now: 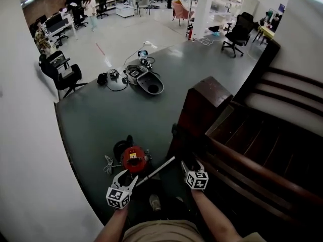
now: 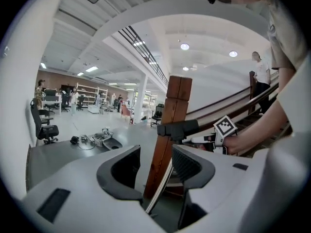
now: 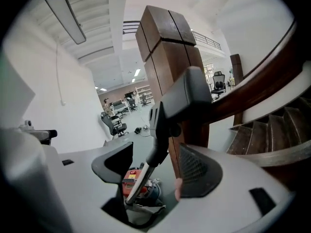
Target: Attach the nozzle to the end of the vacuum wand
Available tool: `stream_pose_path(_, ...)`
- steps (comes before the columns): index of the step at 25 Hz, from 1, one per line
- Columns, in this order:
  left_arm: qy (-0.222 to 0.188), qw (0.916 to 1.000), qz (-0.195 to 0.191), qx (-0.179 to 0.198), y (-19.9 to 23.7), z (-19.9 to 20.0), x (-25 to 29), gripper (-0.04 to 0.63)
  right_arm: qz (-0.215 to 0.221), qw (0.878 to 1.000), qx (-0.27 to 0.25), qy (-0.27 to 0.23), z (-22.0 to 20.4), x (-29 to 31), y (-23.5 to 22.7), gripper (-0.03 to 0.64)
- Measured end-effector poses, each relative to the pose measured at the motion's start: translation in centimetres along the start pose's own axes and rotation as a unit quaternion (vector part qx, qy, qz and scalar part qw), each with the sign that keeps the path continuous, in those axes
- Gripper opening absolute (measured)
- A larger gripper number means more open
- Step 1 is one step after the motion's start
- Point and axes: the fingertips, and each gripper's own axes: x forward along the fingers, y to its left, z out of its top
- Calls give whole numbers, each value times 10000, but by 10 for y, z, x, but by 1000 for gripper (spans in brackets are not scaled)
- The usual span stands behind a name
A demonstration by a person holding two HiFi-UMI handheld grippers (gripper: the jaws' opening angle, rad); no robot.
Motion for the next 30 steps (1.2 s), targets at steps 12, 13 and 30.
stream_pose_path(12,-964,9916,848,125,-77,75,-93,212,1394,9801,-491,-1325,105,-195,45,276)
stream_pose_path(13,-1047,9906,870,136,-91,79,-102,212,1486,9774,-521,-1414,110,-213,47,276)
stream_pose_path(30,-1189,9833,1378,-50,-233,36,-225,212,1959,9593,-973,-1788,89,-378,23,275)
